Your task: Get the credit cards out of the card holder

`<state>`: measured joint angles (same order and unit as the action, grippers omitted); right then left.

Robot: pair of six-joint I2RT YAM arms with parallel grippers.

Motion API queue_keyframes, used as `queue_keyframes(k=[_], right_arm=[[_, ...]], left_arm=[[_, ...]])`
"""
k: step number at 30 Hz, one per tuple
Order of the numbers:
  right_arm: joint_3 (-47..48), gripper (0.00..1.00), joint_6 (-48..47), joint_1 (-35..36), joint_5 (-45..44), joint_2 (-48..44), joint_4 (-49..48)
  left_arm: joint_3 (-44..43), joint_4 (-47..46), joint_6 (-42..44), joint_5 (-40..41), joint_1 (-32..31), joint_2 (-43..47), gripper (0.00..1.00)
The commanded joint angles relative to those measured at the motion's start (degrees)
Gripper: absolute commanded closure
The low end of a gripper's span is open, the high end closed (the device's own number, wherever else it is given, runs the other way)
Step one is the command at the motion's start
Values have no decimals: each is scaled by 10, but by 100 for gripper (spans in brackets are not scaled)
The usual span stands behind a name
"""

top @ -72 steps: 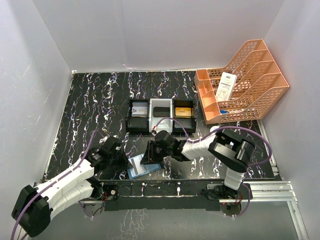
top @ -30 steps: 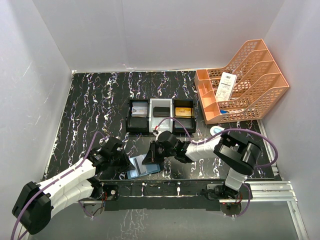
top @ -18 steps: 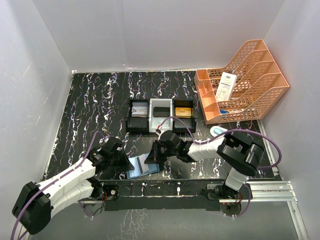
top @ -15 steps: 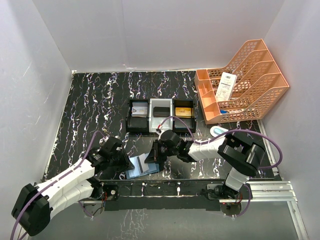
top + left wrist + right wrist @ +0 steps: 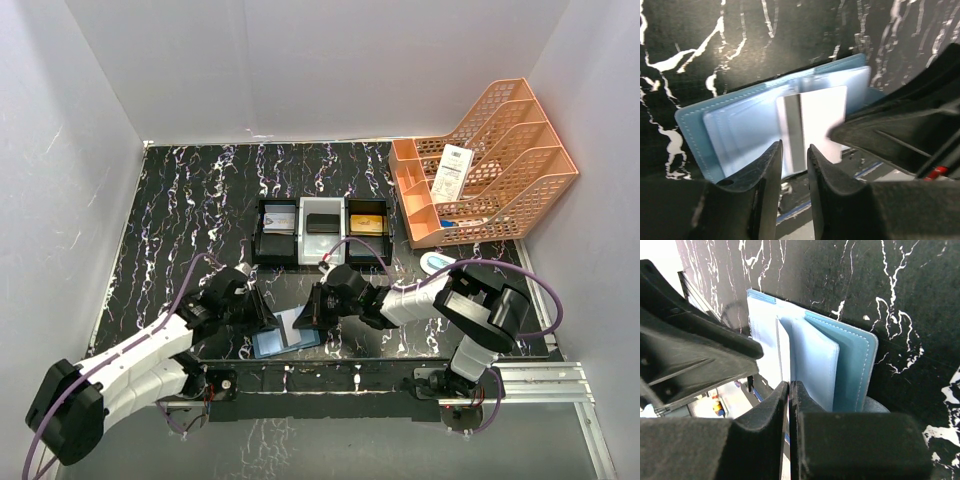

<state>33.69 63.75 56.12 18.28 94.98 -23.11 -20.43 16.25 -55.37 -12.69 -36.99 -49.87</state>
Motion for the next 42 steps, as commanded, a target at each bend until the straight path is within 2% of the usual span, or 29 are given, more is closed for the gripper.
queue_keyframes(k=[1, 4, 7, 11, 18, 37, 42], right_arm=[[-6, 97, 7, -2, -5, -1, -46], [-11, 95, 11, -2, -1, -3, -60], [-6, 89, 7, -2, -6, -7, -53], [11, 83, -6, -2, 5, -2, -42], [48, 80, -22, -1, 45, 38, -40], [36, 79, 19, 12, 13, 62, -64], [28, 86, 14, 14, 9, 57, -64]], left_arm=[[30, -9, 14, 11, -2, -20, 77], [46, -16, 10, 8, -3, -26, 83], [56, -7, 0, 20, -3, -16, 89], [56, 27, 2, 47, -3, -1, 90], [57, 25, 2, 44, -3, -11, 92], [57, 34, -7, 59, -3, 8, 94], [55, 38, -8, 63, -3, 9, 93]])
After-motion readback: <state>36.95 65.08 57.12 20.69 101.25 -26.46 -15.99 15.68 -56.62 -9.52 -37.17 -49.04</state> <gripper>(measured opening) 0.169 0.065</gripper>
